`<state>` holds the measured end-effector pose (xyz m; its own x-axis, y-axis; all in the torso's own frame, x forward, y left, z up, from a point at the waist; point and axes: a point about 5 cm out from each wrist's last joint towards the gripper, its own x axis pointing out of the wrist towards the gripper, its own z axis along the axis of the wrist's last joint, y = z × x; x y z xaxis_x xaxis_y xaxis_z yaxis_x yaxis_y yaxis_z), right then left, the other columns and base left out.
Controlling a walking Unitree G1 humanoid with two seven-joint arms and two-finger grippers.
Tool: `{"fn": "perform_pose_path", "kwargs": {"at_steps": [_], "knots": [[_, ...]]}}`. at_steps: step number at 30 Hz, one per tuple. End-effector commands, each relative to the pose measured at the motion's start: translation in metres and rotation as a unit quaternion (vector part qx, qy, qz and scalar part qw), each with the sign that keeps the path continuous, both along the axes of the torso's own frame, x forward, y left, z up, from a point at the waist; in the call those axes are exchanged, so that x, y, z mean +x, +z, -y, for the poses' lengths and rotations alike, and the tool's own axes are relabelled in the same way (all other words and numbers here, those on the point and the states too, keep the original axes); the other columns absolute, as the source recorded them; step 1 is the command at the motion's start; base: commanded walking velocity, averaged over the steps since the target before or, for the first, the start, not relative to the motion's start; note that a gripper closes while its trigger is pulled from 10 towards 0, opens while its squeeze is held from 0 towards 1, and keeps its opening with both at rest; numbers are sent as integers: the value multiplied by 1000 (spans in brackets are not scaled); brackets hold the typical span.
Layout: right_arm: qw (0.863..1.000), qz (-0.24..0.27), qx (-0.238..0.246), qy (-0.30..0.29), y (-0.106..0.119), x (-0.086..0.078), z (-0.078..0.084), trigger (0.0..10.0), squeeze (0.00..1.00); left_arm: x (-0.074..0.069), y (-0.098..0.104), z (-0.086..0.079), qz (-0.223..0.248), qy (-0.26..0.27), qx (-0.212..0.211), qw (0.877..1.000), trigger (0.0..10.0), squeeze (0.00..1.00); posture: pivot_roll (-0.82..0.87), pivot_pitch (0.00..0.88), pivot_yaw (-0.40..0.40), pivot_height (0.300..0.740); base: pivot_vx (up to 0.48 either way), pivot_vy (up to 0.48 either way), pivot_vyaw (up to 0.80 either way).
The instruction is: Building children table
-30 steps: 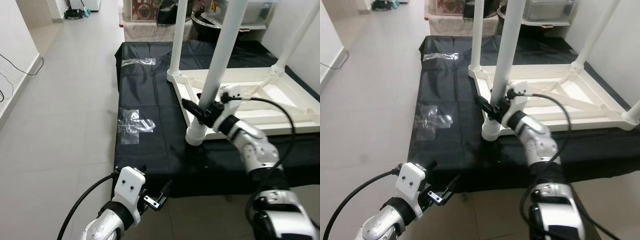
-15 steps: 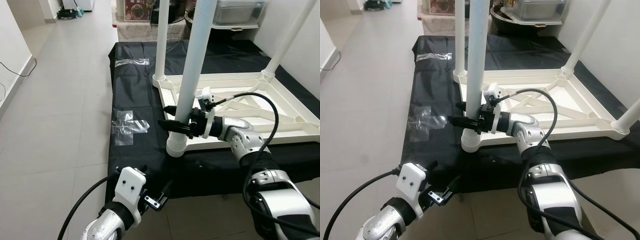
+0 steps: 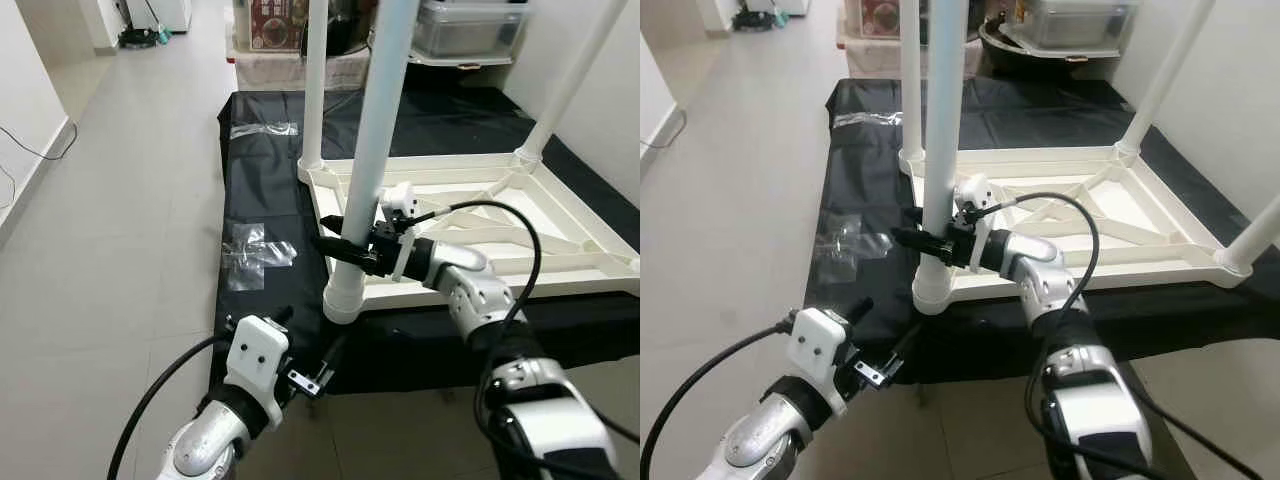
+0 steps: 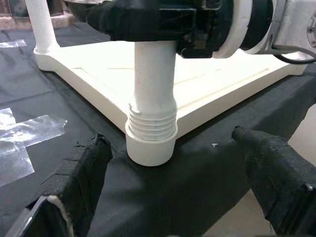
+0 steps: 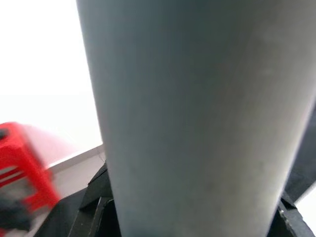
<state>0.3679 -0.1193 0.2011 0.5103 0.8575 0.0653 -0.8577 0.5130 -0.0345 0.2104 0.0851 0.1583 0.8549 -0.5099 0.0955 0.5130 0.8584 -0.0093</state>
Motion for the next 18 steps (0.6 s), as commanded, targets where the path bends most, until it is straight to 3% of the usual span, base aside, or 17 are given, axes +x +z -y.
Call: {"fn": "perform_pose_path", "kwargs": {"at_steps": [1,4,6,7,8,9,10,12,13,16,17,18], "knots": [[997,-25,8,-69,-15,2,13,0,0,-1,-4,0,-6,1,0,1000,10000,0,150,81,-43,740,0,0,0],[986,-19,33,-163,-14,5,21,0,0,0,-4,0,-7,4,-1,1000,10000,0,146,82,-41,740,0,0,0],[967,-14,33,-253,-15,5,26,0,0,1,-3,-2,-6,11,-6,1000,10000,0,143,81,-42,740,0,0,0],[943,-27,40,-329,-19,4,30,0,0,2,-2,-2,-5,14,-7,1000,10000,0,137,83,-42,740,0,0,0],[943,-27,40,-329,-19,4,30,0,0,2,-2,-2,-5,14,-7,1000,10000,0,137,83,-42,740,0,0,0],[912,-30,34,-408,-22,2,35,0,0,3,-2,-3,-4,17,-7,1000,10000,0,137,83,-41,740,0,0,0],[863,-33,41,-502,-25,-5,39,0,0,4,-2,-3,-4,18,-7,1000,10000,0,142,87,-43,740,0,0,0],[779,-43,65,-622,-29,-20,44,0,0,5,-1,-3,-3,21,-7,1000,10000,0,141,87,-45,740,0,0,0],[779,-43,65,-622,-29,-20,44,0,0,5,-1,-3,-3,21,-7,1000,10000,0,141,87,-45,740,0,0,0],[740,-66,100,-662,-31,-26,34,0,0,4,-2,-2,-4,21,-5,1000,10000,0,145,88,-45,740,0,0,0],[732,-73,104,-669,-32,-26,30,0,0,4,-2,-2,-5,21,-5,1000,10000,0,145,88,-45,740,0,0,0],[730,-89,114,-668,-32,-23,16,0,0,3,-2,-2,-7,21,-6,1000,10000,0,152,92,-47,740,0,0,0]]}}
